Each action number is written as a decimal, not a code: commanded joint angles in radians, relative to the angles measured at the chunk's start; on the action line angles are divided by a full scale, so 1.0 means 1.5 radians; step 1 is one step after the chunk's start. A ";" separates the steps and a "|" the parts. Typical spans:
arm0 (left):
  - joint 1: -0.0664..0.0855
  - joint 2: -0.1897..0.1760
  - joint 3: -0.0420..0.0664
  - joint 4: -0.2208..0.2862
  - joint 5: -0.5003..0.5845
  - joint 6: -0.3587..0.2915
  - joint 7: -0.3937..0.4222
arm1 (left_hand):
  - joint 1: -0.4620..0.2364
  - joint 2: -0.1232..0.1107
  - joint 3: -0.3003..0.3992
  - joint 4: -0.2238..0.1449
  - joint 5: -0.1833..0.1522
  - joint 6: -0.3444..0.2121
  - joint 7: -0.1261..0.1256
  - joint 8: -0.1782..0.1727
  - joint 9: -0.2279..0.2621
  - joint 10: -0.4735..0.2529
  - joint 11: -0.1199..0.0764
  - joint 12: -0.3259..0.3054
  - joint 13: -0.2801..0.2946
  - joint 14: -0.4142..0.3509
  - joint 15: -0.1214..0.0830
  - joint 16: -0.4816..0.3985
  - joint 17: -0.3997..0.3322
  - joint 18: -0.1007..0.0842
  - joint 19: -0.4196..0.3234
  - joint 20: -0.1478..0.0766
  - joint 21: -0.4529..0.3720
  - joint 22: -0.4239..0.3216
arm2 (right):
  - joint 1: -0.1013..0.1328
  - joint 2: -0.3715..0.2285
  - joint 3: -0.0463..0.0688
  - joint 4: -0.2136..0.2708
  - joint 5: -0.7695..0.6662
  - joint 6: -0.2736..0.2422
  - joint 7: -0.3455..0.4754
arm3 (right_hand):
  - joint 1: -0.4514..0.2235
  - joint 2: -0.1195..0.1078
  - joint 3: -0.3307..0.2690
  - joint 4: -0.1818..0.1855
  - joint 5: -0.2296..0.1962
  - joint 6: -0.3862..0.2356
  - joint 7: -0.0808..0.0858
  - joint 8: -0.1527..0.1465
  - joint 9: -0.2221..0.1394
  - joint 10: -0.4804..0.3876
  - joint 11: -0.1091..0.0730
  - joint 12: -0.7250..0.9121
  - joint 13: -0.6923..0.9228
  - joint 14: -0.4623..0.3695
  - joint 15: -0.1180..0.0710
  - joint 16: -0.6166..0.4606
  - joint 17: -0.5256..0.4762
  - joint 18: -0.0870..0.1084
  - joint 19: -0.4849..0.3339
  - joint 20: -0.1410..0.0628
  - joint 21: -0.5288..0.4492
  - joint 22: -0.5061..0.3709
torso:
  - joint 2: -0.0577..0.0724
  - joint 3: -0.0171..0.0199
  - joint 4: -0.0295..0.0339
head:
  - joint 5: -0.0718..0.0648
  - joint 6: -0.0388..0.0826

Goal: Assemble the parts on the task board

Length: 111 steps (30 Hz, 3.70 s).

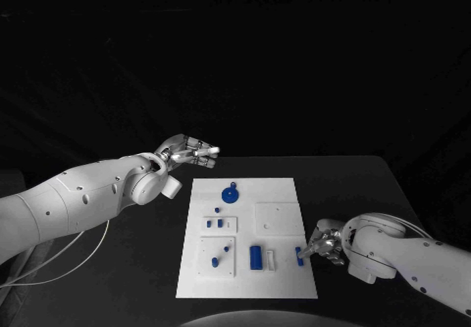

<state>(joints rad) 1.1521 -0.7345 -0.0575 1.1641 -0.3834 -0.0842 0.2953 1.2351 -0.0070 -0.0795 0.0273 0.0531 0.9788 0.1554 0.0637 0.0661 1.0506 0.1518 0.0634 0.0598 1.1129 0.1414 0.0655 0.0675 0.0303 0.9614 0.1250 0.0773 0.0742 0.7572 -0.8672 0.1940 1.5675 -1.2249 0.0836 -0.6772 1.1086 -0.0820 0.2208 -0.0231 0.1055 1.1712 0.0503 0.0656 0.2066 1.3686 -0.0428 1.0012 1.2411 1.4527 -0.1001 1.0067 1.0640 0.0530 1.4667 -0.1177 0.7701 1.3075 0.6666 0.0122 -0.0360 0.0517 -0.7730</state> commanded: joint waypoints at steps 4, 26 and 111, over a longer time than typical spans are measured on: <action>0.000 0.000 0.000 0.004 -0.003 0.001 0.009 | 0.002 -0.022 0.012 0.020 -0.004 -0.002 0.000 0.001 0.000 0.004 0.001 -0.002 0.000 -0.006 -0.001 -0.002 -0.001 -0.003 -0.002 -0.001 -0.002 0.000 | -0.008 0.017 -0.011 -0.023 -0.069 0.003 -0.025 | 0.000 -0.021 0.007 0.030 -0.024 0.002 0.002 -0.001 0.001 0.003 0.004 -0.002 -0.001 0.000 0.006 0.004 0.001 0.000 0.023 0.003 0.003 0.063 | 0.000 -0.0005 0.0002 | 0.001 -0.010; 0.000 0.001 0.000 0.005 0.000 0.011 0.008 | -0.004 -0.034 0.009 0.051 -0.004 -0.005 -0.002 0.000 0.000 0.011 -0.002 -0.002 0.000 -0.006 -0.002 -0.002 -0.002 -0.007 0.000 -0.004 -0.004 -0.001 | -0.022 0.072 -0.047 -0.065 -0.213 -0.013 -0.026 | 0.053 -0.054 0.086 -0.001 0.025 -0.010 0.008 -0.002 -0.004 0.001 0.007 0.000 0.003 0.000 0.008 0.004 0.004 -0.001 0.021 0.003 0.007 0.064 | 0.000 -0.0004 0.0001 | 0.011 -0.017; 0.000 -0.004 -0.001 0.009 -0.012 0.044 -0.016 | 0.002 -0.019 0.001 0.039 -0.004 -0.008 0.002 0.000 0.000 0.007 0.000 -0.002 0.000 -0.006 -0.001 -0.002 -0.002 -0.007 -0.001 -0.004 -0.003 -0.001 | -0.023 0.071 -0.055 -0.006 0.065 -0.122 0.066 | -0.026 0.021 0.077 -0.086 0.167 0.009 0.004 -0.001 -0.081 -0.008 0.003 -0.013 -0.011 -0.001 0.006 -0.012 -0.007 0.007 0.015 0.004 0.009 0.057 | 0.000 0.0000 -0.0007 | 0.018 -0.028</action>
<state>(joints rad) 1.1519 -0.7411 -0.0588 1.1742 -0.3970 -0.0379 0.2679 1.2369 -0.0446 -0.0765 0.0879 0.0531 0.9753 0.1589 0.0637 0.0661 1.0627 0.1499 0.0634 0.0599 1.1093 0.1377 0.0655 0.0660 0.0304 0.9614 0.1250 0.0772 0.0744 0.7245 -0.7600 0.1132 1.5605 -1.1304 -0.1098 -0.5719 1.0781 -0.0466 0.3376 -0.1511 0.3557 1.1802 0.0557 0.0608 0.0843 1.3547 -0.0329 0.9851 1.2248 1.4486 -0.0860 0.9933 1.0543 0.0740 1.4665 -0.1104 0.7896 1.3073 0.6667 0.0121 -0.0372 0.0779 -0.8157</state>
